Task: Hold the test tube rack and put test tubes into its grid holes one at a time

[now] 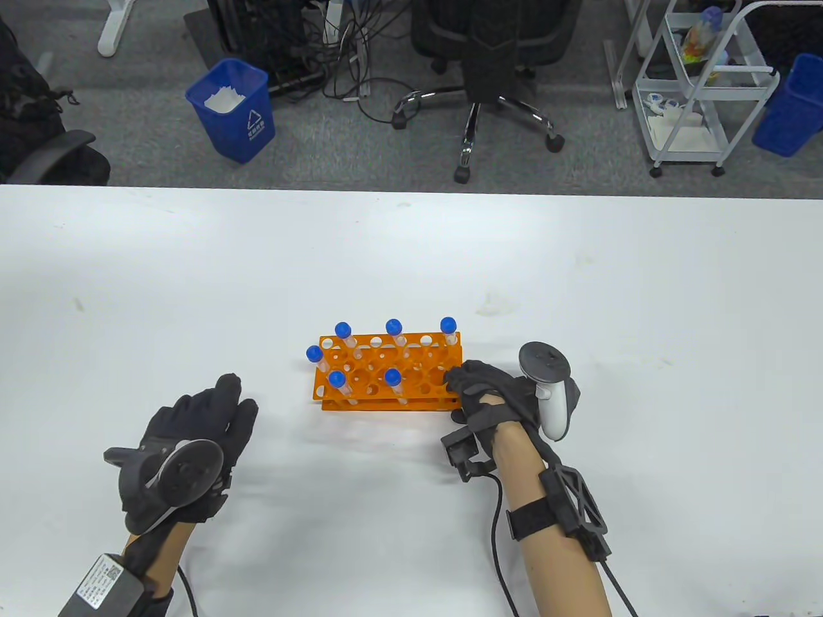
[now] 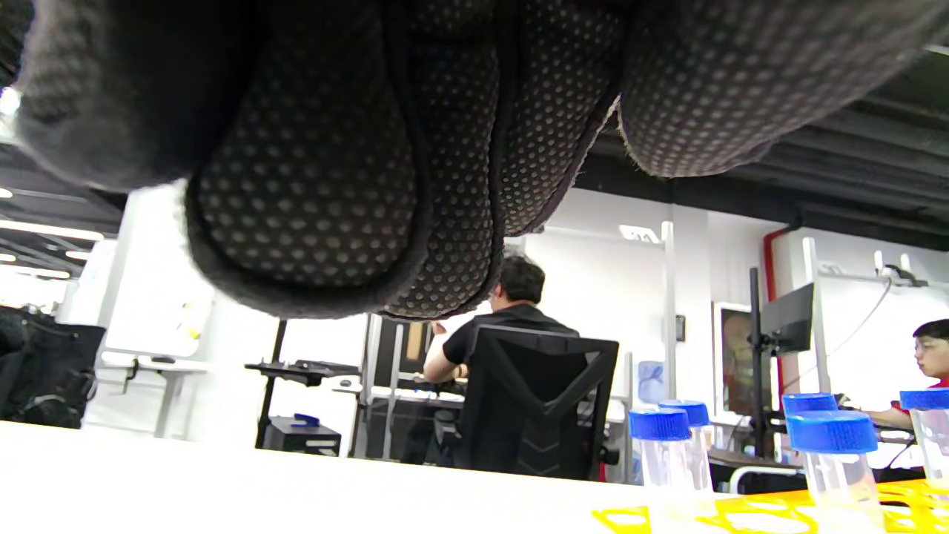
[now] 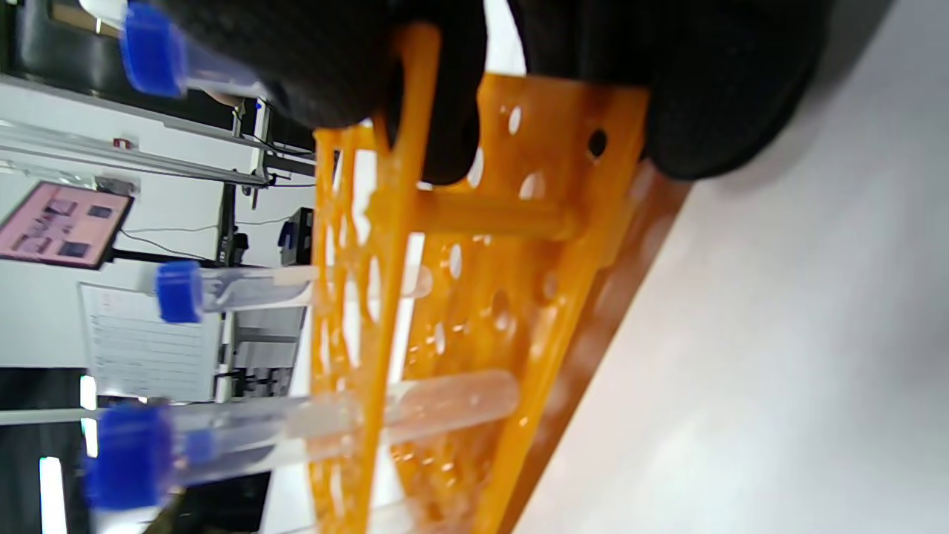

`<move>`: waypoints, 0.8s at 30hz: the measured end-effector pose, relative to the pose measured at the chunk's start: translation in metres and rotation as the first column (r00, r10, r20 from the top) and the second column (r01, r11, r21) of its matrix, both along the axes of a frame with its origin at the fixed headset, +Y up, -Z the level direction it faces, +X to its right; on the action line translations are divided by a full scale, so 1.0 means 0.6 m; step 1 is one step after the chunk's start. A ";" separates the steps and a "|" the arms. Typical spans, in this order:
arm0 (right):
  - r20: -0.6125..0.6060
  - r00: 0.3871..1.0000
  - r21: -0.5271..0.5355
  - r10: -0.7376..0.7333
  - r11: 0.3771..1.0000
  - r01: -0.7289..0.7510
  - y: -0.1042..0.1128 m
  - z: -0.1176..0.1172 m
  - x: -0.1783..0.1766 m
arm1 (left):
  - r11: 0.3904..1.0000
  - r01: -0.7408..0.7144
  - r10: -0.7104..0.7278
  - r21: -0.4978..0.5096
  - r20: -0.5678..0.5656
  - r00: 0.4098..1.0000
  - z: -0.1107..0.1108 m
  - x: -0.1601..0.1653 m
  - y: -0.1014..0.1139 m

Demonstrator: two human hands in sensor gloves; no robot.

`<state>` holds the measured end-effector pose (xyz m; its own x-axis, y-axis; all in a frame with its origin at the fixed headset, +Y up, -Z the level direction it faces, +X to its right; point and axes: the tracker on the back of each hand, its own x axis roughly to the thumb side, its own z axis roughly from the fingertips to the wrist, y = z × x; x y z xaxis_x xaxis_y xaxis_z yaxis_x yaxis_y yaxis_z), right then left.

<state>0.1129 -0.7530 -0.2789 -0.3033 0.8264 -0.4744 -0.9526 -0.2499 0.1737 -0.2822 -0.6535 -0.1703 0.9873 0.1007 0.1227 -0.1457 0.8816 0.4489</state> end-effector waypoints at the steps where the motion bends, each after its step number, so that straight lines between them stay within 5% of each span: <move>1: -0.001 0.999 0.000 0.032 0.999 -0.032 0.003 -0.001 0.000 | 1.000 0.001 -0.001 -0.002 0.001 1.000 0.000 0.001 -0.001; 16: 0.018 0.963 -0.010 0.269 0.963 -0.269 0.014 0.009 0.022 | 0.999 0.011 -0.011 -0.042 -0.010 1.000 0.000 0.002 -0.001; 20: 0.085 0.960 0.228 0.269 0.932 -0.281 0.061 0.028 0.056 | 0.999 0.005 -0.005 -0.038 -0.018 1.000 0.001 -0.001 0.000; 24: 0.068 0.977 0.514 0.200 0.833 -0.206 0.125 0.078 0.074 | 1.000 0.003 -0.003 -0.014 -0.027 1.000 0.003 0.001 0.001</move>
<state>0.1570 -0.6783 -0.2318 -0.4886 0.8725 -0.0016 -0.8716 -0.4882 -0.0445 -0.2816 -0.6527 -0.1688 0.9905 0.0990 0.0949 -0.1310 0.8882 0.4403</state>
